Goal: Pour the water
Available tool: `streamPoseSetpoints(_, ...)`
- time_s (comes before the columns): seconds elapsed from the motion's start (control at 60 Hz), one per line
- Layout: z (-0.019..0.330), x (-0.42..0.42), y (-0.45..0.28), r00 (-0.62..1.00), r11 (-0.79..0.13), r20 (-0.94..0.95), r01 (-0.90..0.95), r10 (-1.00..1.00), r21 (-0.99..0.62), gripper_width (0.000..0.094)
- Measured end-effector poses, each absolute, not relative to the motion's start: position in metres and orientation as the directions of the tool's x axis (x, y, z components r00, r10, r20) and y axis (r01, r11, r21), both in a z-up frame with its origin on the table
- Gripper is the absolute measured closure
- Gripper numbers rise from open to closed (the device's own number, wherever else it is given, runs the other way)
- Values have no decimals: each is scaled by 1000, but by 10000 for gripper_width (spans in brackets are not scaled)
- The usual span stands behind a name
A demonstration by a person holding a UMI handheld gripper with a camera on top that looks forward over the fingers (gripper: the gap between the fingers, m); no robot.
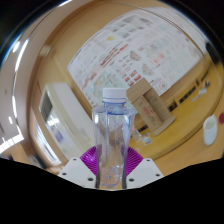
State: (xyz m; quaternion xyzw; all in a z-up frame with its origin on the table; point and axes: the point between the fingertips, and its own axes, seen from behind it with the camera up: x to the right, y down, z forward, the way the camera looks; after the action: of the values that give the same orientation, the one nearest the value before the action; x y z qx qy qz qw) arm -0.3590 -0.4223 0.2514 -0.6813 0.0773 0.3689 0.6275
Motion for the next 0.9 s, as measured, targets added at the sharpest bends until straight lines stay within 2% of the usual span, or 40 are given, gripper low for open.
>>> streamPoseSetpoints(0.15,311,-307,-386,233,-319,-866,-861,443,-395,649)
streamPoseSetpoints(0.2,314,-272,-369,42,-367,-897,-903,439,-222,648)
streamPoseSetpoints(0.317,284,-202,-328,-300,-397,-893,-905,334,156,651)
streamPoseSetpoints(0.467,226,-149,-302,-586,-397,-777,-785,228,475,649)
streamPoseSetpoints(0.567,191,-127,-291,-675,-369,-712,-722,191,585,650)
streamPoseSetpoints(0.683,181,-123,-286,-681,-378,-716,-709,150,595,649)
streamPoseSetpoints(0.817,193,-132,-286,-664,-423,-740,-705,111,569,650)
streamPoseSetpoints(0.9,218,-141,-293,-532,-443,-837,-786,129,432,651)
